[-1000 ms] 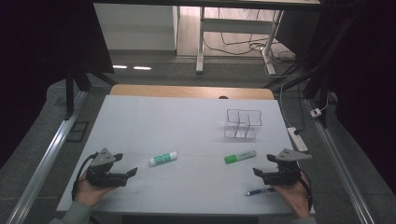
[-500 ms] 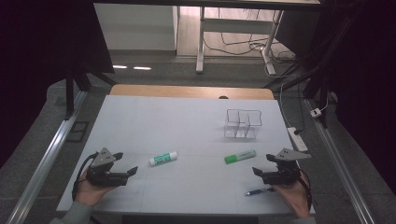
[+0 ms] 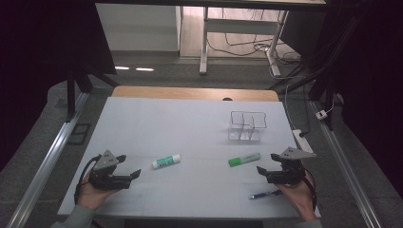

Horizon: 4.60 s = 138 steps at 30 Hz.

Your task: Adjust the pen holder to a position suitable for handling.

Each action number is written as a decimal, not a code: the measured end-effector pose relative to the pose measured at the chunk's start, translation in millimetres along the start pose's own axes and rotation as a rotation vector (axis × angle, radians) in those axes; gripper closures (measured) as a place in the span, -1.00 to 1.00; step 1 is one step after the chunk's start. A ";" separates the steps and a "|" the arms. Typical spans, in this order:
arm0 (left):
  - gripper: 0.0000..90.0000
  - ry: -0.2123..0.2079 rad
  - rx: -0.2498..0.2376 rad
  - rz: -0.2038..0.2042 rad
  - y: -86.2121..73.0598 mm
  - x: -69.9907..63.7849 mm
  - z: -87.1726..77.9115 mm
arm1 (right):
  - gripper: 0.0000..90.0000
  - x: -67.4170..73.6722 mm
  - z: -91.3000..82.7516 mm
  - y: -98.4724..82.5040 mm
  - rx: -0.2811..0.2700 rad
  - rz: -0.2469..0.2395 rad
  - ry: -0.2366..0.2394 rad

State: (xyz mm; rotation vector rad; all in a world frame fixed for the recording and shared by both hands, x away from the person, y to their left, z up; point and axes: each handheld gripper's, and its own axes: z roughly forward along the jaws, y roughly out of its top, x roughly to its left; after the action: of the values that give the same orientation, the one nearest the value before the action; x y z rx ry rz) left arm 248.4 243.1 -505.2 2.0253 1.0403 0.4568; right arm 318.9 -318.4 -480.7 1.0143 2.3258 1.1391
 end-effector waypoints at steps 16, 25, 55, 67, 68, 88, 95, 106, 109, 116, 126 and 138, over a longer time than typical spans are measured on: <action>-0.57 -0.006 -0.001 -0.003 -0.8 -0.3 1.1 | -0.48 -12.6 14.4 18.0 0.033 0.039 -0.049; -0.56 -0.005 -0.001 -0.003 -1.3 -0.1 1.7 | -0.46 -21.9 16.5 22.3 0.045 0.068 -0.068; -0.56 0.006 0.019 0.022 -1.6 -1.9 4.8 | -0.06 -51.5 34.4 52.9 0.061 0.103 -0.147; -0.56 0.006 0.023 0.024 -1.9 -1.6 5.4 | 0.62 -60.2 39.9 51.6 0.092 0.113 -0.181; -0.55 0.007 0.024 0.025 -2.1 -1.5 5.3 | 0.68 -60.9 41.4 51.9 0.093 0.110 -0.182; -0.54 0.006 0.030 0.030 -3.4 -2.4 6.4 | 0.99 -78.9 54.6 54.0 0.090 0.162 -0.214; -0.54 0.008 0.031 0.029 -3.7 -2.0 6.8 | 0.99 -89.6 57.3 54.6 0.076 0.186 -0.211; -0.53 0.010 0.032 0.031 -4.4 -1.5 7.6 | 0.99 -101.2 72.0 57.2 0.092 0.186 -0.196; -0.53 0.010 0.030 0.030 -4.9 -1.1 7.3 | 0.99 -103.8 75.7 56.9 0.095 0.184 -0.189; -0.54 0.004 0.027 0.035 -5.4 -0.7 7.3 | 0.99 -103.2 82.5 58.3 0.110 0.172 -0.178; -0.54 0.007 0.024 0.035 -6.0 -0.5 7.7 | 0.99 -100.9 89.1 59.7 0.123 0.152 -0.185; -0.54 0.007 0.029 0.032 -6.5 0.2 8.4 | 0.99 -98.7 92.3 62.2 0.121 0.138 -0.175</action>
State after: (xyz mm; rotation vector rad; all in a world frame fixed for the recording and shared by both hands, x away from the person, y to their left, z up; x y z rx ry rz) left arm 250.4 241.5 -515.5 2.0700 1.0255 0.4690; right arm 467.5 -315.6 -487.3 1.2822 2.2361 0.9250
